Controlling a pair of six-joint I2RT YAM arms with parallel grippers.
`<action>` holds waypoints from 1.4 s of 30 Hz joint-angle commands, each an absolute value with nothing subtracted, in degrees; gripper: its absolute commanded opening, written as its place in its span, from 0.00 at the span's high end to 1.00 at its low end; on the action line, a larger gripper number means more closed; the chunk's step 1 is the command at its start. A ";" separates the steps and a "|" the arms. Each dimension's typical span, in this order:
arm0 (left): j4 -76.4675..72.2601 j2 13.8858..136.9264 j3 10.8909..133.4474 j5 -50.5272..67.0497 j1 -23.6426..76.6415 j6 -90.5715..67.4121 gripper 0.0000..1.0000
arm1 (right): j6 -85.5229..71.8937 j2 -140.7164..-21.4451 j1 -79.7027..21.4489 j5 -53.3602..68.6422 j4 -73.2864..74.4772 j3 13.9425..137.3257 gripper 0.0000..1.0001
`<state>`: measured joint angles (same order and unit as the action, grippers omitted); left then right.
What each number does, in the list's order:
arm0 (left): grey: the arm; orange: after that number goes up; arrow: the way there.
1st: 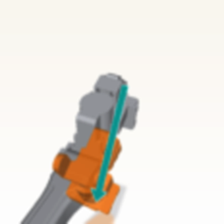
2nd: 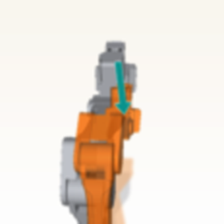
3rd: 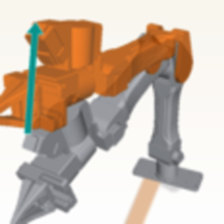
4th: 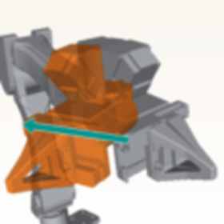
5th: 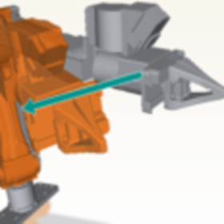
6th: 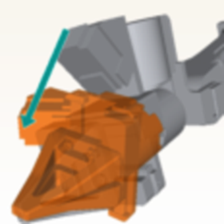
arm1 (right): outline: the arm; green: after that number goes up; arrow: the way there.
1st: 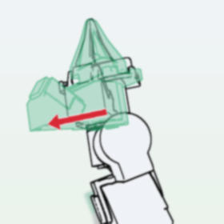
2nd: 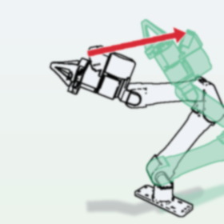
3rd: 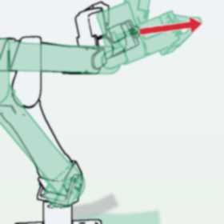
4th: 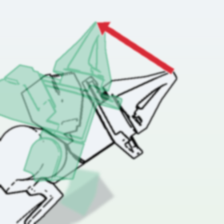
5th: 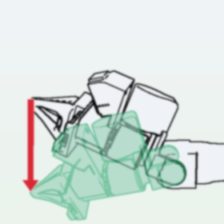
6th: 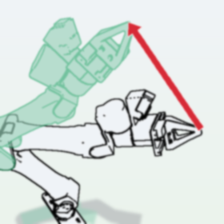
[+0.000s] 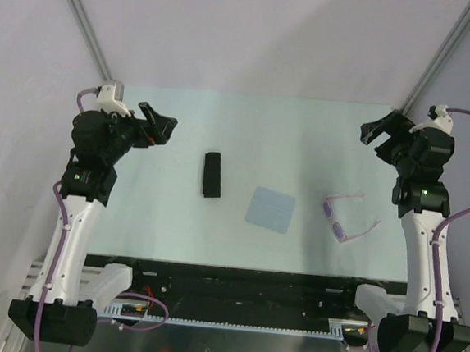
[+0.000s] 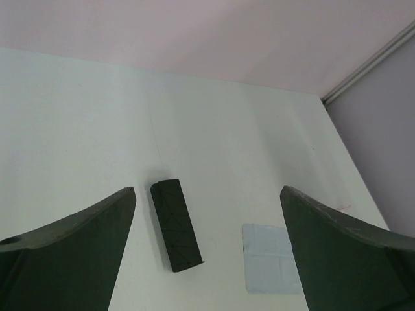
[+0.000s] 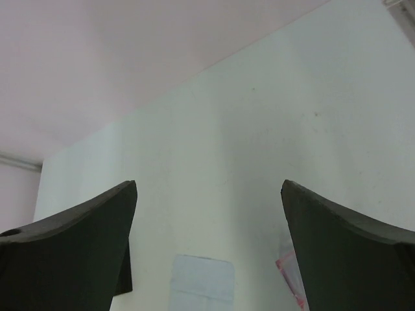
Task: Organize the sunglasses
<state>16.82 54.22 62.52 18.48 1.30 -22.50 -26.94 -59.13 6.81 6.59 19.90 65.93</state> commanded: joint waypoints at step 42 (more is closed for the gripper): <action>34.37 56.69 47.29 3.26 -3.51 -28.56 0.00 | -28.92 -124.71 -56.60 -35.16 22.94 102.30 0.00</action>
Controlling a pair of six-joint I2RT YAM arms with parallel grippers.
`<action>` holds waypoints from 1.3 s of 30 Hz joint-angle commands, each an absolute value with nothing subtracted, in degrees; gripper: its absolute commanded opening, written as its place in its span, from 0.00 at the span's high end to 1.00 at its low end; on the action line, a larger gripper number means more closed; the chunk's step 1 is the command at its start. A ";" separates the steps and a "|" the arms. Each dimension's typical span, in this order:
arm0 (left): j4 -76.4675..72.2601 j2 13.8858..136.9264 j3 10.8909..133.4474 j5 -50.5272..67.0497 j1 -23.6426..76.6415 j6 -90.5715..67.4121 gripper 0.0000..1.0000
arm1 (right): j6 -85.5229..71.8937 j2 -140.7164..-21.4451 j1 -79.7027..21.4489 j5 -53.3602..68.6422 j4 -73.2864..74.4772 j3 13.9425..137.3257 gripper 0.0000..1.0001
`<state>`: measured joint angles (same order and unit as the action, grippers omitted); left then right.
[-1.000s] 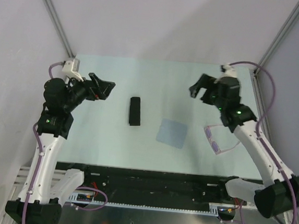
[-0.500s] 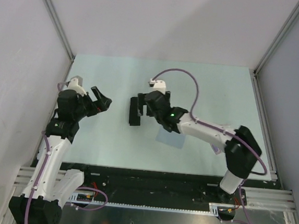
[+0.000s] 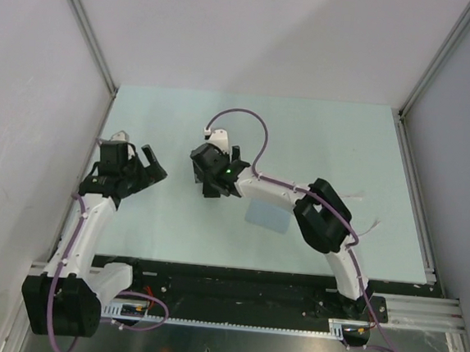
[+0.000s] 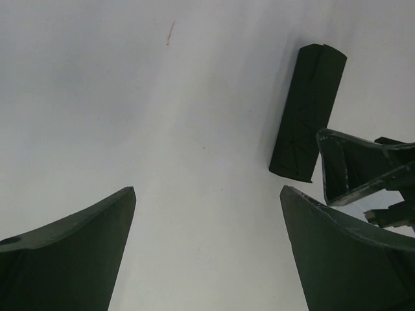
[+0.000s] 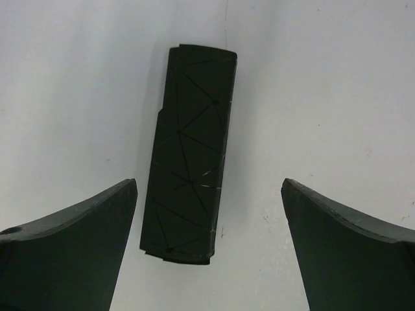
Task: Organize the sunglasses
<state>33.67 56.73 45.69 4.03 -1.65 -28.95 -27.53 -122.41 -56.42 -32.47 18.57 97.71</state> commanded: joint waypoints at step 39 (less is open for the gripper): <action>34.89 64.25 48.51 6.15 -6.68 -31.29 0.00 | -26.90 -133.77 -55.64 -28.04 26.02 106.79 0.37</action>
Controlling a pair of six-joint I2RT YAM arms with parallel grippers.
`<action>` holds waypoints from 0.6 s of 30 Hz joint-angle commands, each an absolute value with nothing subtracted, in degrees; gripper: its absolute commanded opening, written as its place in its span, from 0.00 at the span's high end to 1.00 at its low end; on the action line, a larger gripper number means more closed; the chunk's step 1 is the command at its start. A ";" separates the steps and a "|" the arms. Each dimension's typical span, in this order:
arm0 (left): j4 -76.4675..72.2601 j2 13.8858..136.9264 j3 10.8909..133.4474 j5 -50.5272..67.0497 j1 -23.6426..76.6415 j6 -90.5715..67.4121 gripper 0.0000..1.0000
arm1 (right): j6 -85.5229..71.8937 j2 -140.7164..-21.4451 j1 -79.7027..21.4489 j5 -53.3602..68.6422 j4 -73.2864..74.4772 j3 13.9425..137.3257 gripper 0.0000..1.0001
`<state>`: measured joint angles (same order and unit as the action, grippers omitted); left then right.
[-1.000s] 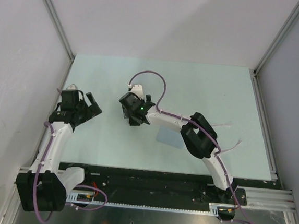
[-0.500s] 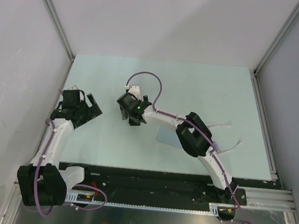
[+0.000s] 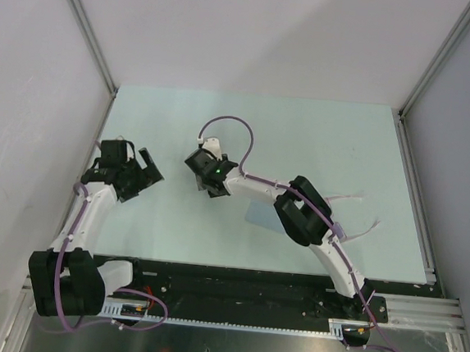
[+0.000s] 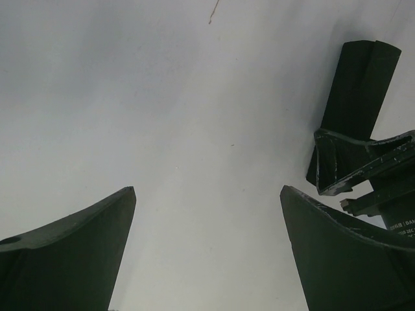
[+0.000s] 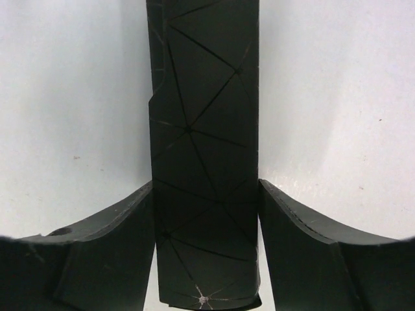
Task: Organize the sunglasses
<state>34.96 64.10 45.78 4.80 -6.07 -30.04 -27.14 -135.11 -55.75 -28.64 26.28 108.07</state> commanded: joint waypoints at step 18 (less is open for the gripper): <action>30.68 62.32 52.03 29.92 -6.59 -25.93 0.00 | -23.65 -111.73 -51.33 -7.23 23.12 94.05 0.59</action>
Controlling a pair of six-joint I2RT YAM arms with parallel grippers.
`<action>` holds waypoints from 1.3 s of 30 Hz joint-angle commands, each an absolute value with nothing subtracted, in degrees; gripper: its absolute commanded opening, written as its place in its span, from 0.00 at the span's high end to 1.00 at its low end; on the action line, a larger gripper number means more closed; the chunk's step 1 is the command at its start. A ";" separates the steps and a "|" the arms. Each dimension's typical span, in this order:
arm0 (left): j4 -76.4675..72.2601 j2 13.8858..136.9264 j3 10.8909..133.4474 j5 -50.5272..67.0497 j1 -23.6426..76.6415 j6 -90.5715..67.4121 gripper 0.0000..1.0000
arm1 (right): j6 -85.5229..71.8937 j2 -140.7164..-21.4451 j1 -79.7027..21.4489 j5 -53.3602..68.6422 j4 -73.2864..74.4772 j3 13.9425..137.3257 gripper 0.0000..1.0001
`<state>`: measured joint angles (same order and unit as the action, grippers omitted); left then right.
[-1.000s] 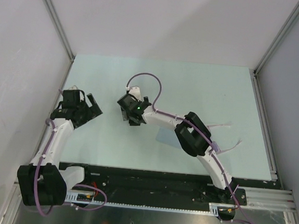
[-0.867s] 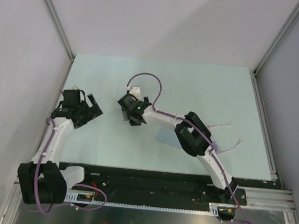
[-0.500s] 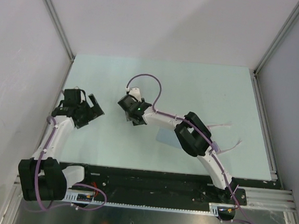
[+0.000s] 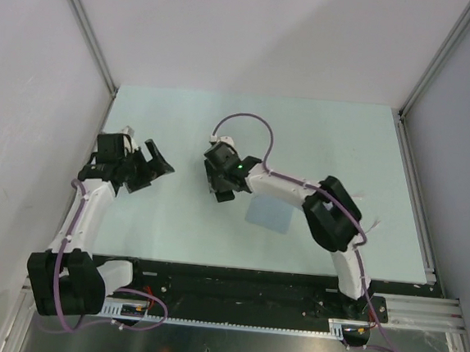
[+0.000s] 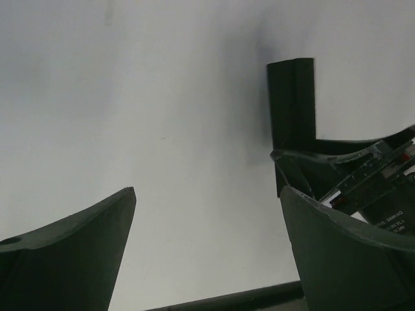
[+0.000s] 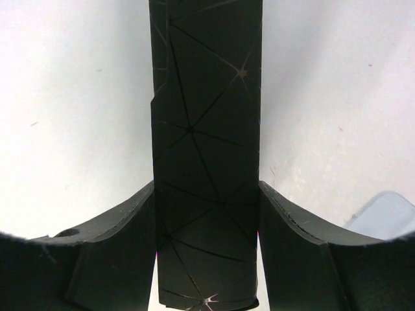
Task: Organize the sunglasses
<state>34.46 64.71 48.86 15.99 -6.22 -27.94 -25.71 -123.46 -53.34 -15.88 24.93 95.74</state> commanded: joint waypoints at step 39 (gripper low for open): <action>-19.16 56.43 56.60 31.12 17.67 -47.20 0.03 | -10.11 -77.25 -50.27 1.58 18.19 87.37 0.51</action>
<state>-15.79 57.63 54.87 34.30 17.37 -46.54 -11.51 -79.02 -50.02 0.56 19.62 87.11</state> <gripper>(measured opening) 0.996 0.597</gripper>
